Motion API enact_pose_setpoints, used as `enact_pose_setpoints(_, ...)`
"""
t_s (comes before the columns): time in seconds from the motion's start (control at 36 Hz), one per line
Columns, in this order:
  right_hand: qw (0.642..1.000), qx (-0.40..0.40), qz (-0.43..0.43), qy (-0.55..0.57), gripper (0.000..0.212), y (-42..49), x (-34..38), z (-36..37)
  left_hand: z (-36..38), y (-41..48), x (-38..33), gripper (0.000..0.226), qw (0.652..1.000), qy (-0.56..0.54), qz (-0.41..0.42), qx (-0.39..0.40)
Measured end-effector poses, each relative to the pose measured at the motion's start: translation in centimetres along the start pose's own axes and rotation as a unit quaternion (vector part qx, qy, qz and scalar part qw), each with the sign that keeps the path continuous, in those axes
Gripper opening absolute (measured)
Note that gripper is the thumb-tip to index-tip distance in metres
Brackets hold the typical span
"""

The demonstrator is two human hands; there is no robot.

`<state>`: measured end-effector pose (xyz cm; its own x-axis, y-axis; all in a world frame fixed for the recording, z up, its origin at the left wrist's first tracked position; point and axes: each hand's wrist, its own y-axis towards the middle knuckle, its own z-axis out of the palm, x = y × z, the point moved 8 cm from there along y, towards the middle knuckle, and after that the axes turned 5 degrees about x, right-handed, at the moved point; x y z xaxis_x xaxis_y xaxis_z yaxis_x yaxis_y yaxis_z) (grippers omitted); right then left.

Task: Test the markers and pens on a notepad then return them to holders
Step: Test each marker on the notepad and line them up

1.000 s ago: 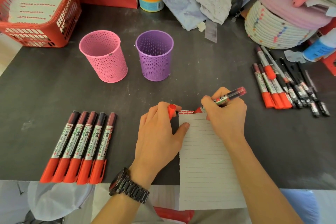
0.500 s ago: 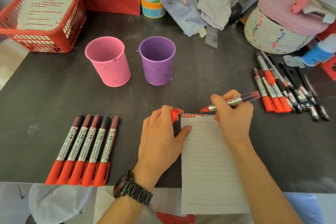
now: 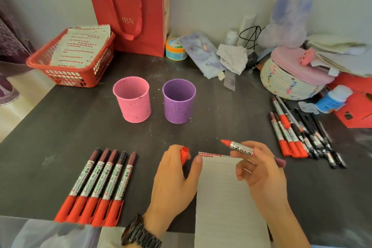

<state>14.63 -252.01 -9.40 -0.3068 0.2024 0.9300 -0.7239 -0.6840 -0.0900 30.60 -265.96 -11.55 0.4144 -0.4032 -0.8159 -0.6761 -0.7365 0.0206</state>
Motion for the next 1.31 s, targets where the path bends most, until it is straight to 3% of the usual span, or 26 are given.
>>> enact_pose_setpoints(0.08,0.999,-0.038,-0.015,-0.019,0.03,-0.6,-0.4,-1.1,-0.1,-0.2,0.4,0.048,0.997,-0.072,-0.011,0.005)
enact_pose_setpoints(0.17,0.998,-0.06,-0.024,-0.026,0.032,-0.7,-0.5,-1.5,-0.1,-0.5,0.3,0.047,0.994,-0.105,0.001,0.011)
enact_pose_setpoints(0.39,0.99,-0.085,-0.046,-0.105,0.03,-0.9,-1.1,-1.6,1.1,-0.1,-0.6,0.054,0.996,0.036,0.04,0.069)
enact_pose_setpoints(0.5,0.993,-0.063,-0.052,-0.086,0.024,-1.1,-0.9,-1.4,1.1,-0.1,0.0,0.029,0.997,0.018,0.037,0.058)
enact_pose_setpoints(0.92,0.99,-0.015,-0.065,-0.124,0.016,-1.0,-0.9,-0.8,0.5,-0.2,-1.4,0.025,0.992,0.03,0.112,0.045)
enact_pose_setpoints(1.03,0.985,0.012,-0.063,-0.16,0.022,-1.2,-0.8,-0.1,0.4,-0.3,-1.8,0.035,0.99,0.025,0.128,0.046)
enact_pose_setpoints(1.17,0.976,0.029,-0.053,-0.21,0.026,-1.2,-0.4,0.5,-0.3,-0.5,-2.0,0.025,0.989,-0.05,0.137,0.036)
enact_pose_setpoints(1.31,0.953,0.106,-0.045,-0.281,0.013,-1.4,0.9,2.1,-1.5,-0.4,-2.0,0.023,0.984,-0.127,0.119,0.046)
